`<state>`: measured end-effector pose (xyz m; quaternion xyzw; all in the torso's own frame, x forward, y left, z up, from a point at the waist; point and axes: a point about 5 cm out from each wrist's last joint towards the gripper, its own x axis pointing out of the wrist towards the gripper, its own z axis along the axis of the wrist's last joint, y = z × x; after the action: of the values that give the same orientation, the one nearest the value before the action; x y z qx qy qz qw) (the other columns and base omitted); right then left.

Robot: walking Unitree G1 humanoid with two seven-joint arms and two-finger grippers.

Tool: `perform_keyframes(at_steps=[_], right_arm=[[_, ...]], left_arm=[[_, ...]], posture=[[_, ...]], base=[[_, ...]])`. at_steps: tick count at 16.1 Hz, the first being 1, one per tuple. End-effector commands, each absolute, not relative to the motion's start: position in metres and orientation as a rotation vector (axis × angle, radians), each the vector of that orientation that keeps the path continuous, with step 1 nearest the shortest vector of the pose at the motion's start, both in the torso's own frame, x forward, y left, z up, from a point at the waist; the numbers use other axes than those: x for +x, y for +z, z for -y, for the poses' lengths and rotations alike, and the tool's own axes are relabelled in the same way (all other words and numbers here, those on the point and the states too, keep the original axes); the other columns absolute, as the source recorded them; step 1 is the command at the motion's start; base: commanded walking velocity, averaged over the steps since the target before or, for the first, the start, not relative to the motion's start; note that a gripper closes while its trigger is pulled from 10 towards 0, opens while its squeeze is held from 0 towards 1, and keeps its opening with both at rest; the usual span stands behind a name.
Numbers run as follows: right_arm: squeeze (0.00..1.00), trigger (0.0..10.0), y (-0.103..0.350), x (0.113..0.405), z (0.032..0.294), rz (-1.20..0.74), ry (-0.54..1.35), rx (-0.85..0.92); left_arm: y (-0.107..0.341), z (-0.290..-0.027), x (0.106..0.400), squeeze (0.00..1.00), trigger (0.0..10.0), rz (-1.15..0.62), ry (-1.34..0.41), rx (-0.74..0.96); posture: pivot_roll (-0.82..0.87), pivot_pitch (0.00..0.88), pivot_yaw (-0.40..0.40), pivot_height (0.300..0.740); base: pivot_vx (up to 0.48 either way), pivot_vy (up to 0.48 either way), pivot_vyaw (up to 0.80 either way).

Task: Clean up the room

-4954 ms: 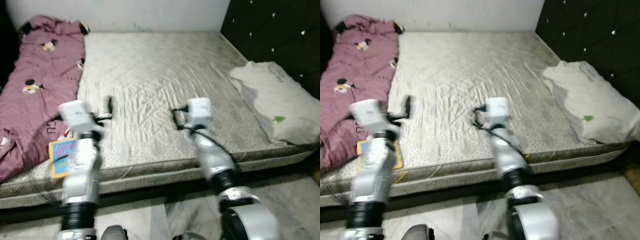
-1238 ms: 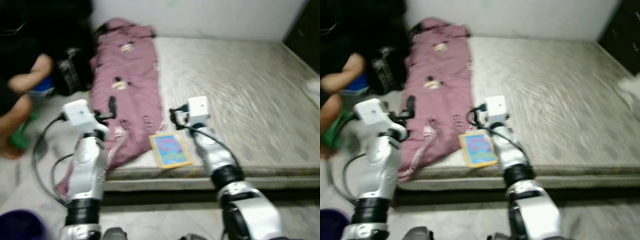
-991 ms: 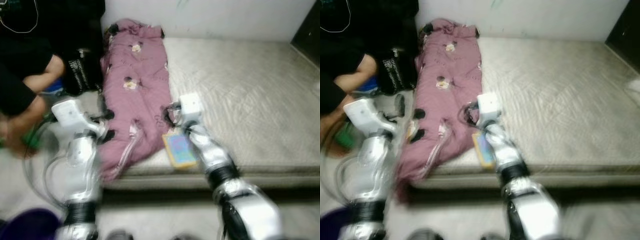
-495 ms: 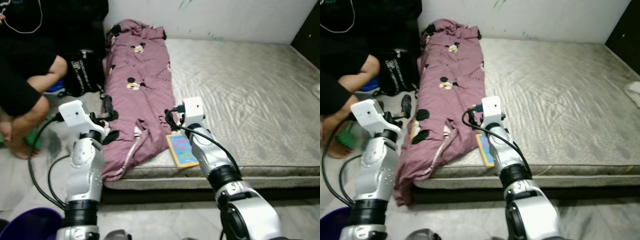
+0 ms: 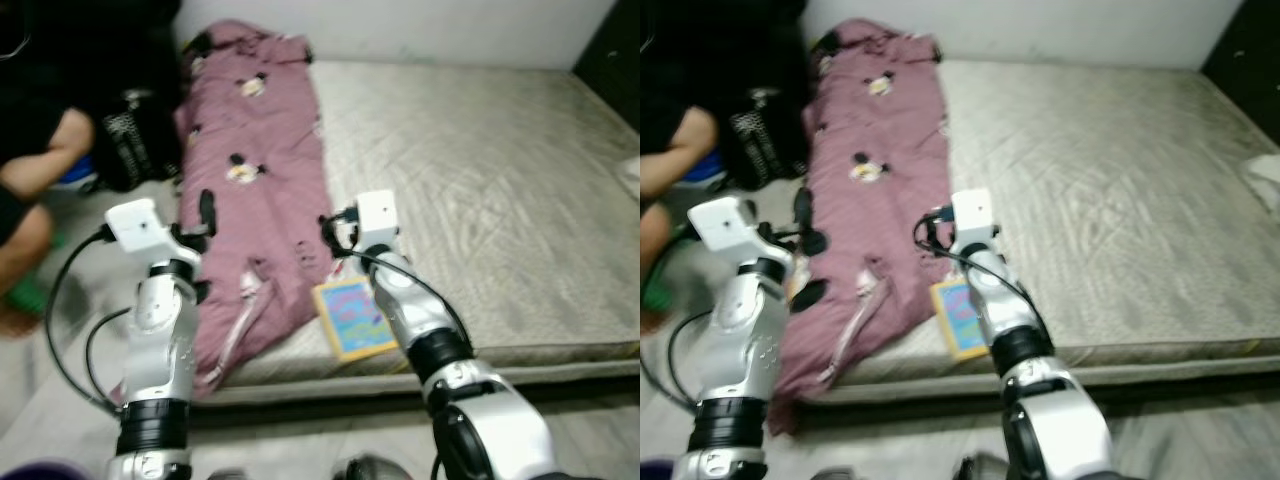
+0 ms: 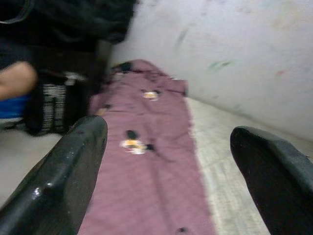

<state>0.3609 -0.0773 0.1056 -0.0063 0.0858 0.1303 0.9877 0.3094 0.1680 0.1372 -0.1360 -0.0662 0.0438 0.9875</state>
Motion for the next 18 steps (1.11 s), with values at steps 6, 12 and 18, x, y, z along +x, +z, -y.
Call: perform_keyframes(at_steps=[6,12,18], right_arm=[[0.0,10.0,0.1,0.361,0.09,-0.202,0.214,0.002],[0.0,10.0,0.096,0.354,0.1,-0.192,0.168,0.019],[0.0,10.0,0.086,0.344,0.097,-0.217,0.186,0.007]], left_arm=[[0.13,-0.161,0.309,0.0,10.0,0.054,0.079,-0.202],[0.125,-0.171,0.297,0.0,10.0,0.044,0.139,-0.137],[0.119,-0.167,0.286,0.0,10.0,0.024,0.118,-0.127]], posture=[[0.08,0.0,-0.046,0.74],[0.07,0.0,-0.022,0.74],[0.09,0.0,-0.019,0.74]], base=[[0.0,0.0,-0.27],[0.0,0.0,-0.8],[0.0,0.0,-0.8]])
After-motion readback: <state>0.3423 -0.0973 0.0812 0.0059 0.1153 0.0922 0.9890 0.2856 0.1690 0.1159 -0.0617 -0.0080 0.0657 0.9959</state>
